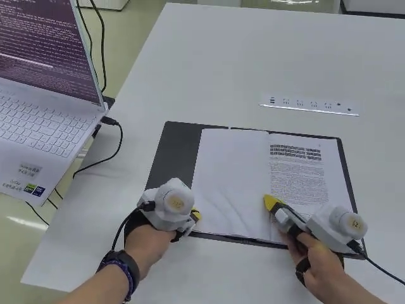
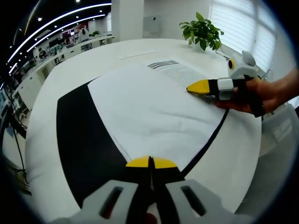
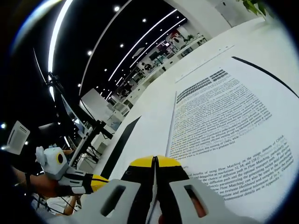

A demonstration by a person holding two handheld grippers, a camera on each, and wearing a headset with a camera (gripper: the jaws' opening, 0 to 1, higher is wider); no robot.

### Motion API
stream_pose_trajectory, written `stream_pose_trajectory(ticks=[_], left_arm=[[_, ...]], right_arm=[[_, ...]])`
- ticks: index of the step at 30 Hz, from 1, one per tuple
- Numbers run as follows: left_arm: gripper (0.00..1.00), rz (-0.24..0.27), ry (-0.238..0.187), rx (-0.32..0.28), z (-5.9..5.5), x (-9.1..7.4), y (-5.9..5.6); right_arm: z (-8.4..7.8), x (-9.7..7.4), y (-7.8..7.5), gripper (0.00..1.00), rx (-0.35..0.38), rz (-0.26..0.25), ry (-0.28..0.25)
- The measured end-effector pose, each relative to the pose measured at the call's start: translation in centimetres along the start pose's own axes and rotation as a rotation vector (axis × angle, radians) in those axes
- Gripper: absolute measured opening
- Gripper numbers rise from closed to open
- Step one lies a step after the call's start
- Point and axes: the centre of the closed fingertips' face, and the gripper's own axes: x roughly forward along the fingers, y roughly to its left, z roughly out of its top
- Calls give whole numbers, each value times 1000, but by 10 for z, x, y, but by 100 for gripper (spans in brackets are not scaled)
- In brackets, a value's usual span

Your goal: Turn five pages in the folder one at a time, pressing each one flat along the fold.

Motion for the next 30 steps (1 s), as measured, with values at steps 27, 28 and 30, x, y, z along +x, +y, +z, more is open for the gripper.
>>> stream_pose_trajectory(ticks=[27,28,30], left_arm=[[0,157,30,50,-1,-2,-5],[0,164,23,29,-1,-2,-4],[0,172,14,-13,-2,-3,-4]], right_arm=[[-42,-45,18,0,-111,-1,157],[-43,-46,18,0,-117,-4,165],[-45,-47,19,0,-122,-6,176]])
